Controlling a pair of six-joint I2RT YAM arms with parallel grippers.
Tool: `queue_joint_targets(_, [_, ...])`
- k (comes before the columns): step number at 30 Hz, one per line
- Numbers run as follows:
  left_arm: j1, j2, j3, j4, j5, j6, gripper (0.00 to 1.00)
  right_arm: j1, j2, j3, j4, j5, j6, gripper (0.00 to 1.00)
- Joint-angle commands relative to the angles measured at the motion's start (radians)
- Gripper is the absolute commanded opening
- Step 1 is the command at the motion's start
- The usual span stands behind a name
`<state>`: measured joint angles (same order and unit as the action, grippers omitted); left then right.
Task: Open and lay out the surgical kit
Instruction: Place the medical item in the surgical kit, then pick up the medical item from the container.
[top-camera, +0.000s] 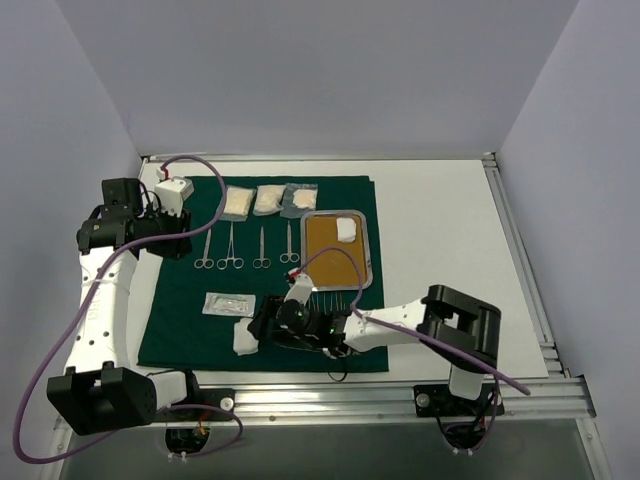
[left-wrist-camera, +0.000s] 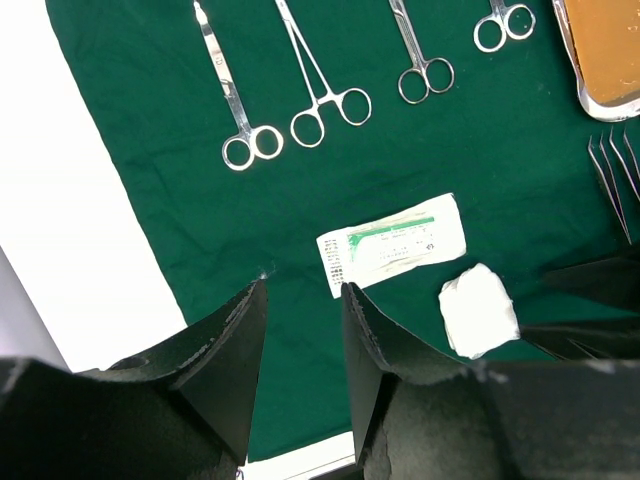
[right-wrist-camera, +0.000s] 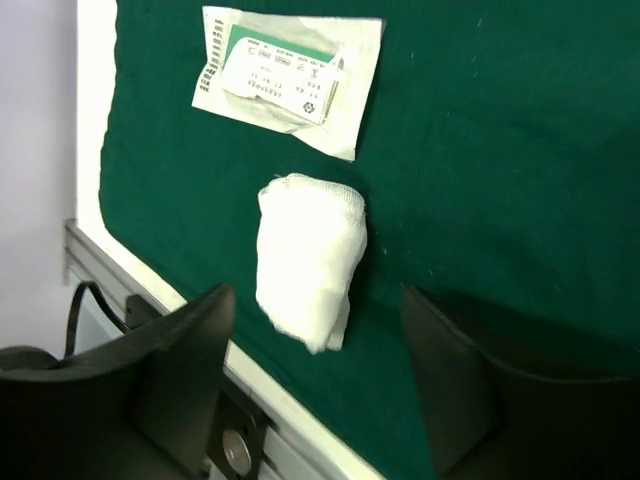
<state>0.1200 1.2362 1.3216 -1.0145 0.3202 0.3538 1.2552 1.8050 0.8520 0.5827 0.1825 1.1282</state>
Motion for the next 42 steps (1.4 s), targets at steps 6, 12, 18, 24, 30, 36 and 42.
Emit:
queue_joint_targets(6, [0.007,0.045,0.067,0.002,0.023,0.037,0.45,-0.144,-0.176,0.307,-0.69,-0.108,-0.352,0.7])
queue_joint_targets(12, [0.007,0.103,0.093,0.007,0.02,0.034,0.45,-0.492,-0.187,0.427,-0.784,-0.186,-0.605,0.53])
queue_joint_targets(18, [0.007,0.147,0.113,0.031,0.02,0.01,0.45,-0.752,-0.076,0.495,-0.698,-0.235,-0.718,0.3])
queue_joint_targets(24, [0.006,0.169,0.084,0.114,0.013,-0.015,0.45,-0.846,0.105,0.619,-0.699,-0.271,-0.76,0.32])
queue_joint_targets(30, [0.006,0.233,0.045,0.194,-0.017,-0.049,0.45,-0.864,0.181,0.631,-0.675,-0.282,-0.775,0.39])
queue_joint_targets(36, [0.006,0.292,0.045,0.203,0.006,-0.078,0.45,-0.881,0.229,0.618,-0.627,-0.319,-0.766,0.37])
queue_joint_targets(42, [0.006,0.287,0.027,0.208,0.019,-0.079,0.45,-0.89,0.274,0.602,-0.594,-0.341,-0.751,0.36])
